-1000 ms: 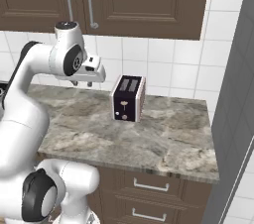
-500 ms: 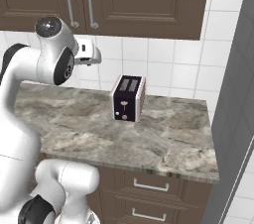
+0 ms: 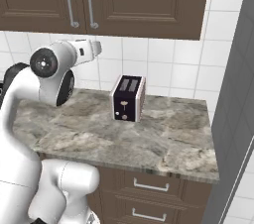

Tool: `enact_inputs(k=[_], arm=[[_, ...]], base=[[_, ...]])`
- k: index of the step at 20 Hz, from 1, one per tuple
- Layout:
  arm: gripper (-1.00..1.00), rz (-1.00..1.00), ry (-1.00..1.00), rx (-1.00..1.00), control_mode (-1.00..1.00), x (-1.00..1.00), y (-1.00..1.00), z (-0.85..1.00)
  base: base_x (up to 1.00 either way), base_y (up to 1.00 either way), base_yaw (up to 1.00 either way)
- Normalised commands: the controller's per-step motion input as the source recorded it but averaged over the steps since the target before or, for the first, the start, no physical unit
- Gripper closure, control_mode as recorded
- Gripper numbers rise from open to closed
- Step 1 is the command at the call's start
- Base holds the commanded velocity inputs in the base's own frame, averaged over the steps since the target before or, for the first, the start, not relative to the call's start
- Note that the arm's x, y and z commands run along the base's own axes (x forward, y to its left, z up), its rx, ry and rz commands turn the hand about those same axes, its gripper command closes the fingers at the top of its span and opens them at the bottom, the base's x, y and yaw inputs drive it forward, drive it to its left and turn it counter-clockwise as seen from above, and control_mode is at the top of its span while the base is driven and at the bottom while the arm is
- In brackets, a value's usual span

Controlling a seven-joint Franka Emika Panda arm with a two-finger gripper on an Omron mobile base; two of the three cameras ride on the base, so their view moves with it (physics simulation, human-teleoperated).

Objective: Get the candle and the liquor from the cabinet and move them to the dining counter.

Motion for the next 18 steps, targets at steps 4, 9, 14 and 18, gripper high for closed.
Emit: enact_inputs(k=[4,9,14,18], arm=[[-1.0,-0.03,-0.33,0.13,-1.0,0.08,-0.03,0.62],[-1.0,-0.01,-0.22,0.05,-1.0,0.31,0.0,0.58],[-1.0,0.0,-0.05,0.05,-1.0,0.38,0.0,0.43],[-1.0,0.0,0.0,0.04,-1.0,0.49,0.0,0.22]], base=[[0.0,0.0,0.0],[0.0,0.0,0.0],[0.0,0.0,0.0],[0.0,0.0,0.0]])
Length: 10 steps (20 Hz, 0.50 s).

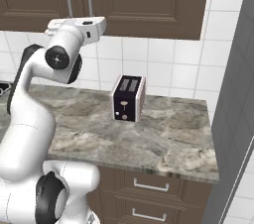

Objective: Get the candle and the liquor from the cabinet and move them to the dining counter.

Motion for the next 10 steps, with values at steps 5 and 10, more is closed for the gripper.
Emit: enact_inputs(k=[5,10], arm=[[-1.0,0.02,-0.01,0.02,-1.0,0.4,-0.01,0.04],[-1.0,0.05,-0.09,0.0,-1.0,0.34,-0.03,0.0]], base=[[0.0,0.0,0.0],[0.0,0.0,0.0]])
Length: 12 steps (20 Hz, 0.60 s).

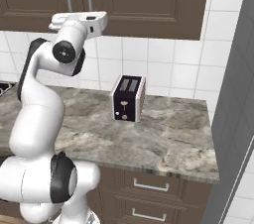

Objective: Get the candle and the liquor from the cabinet and move them to the dining counter.

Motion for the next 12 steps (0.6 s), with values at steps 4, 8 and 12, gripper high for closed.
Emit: enact_inputs(k=[4,8,12], arm=[[-1.0,0.04,-0.08,0.02,-1.0,0.49,-0.08,0.0],[-1.0,0.03,-0.04,0.03,-1.0,0.44,-0.19,0.0],[-1.0,0.02,0.0,0.02,-1.0,0.4,-0.21,0.0]], base=[[0.0,0.0,0.0],[0.0,0.0,0.0],[0.0,0.0,0.0]])
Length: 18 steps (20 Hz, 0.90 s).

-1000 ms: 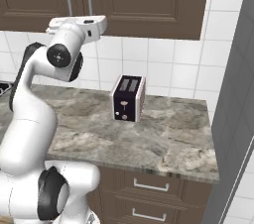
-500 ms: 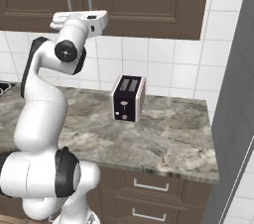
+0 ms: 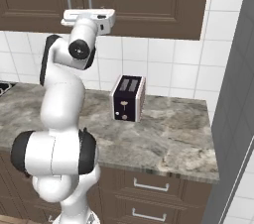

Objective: Get the candle and the liquor from the cabinet and move them to the dining counter.

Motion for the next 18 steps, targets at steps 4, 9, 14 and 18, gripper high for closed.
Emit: enact_inputs(k=[4,9,14,18], arm=[[-1.0,0.01,0.0,0.0,-1.0,0.31,-0.09,0.0],[-1.0,0.02,0.0,0.0,-1.0,0.3,0.0,0.0],[-1.0,0.0,0.0,0.0,-1.0,0.28,0.0,0.0],[1.0,0.0,0.0,0.0,-1.0,0.26,0.1,0.0]], base=[[0.0,0.0,0.0],[0.0,0.0,0.0],[0.0,0.0,0.0],[0.0,0.0,0.0]])
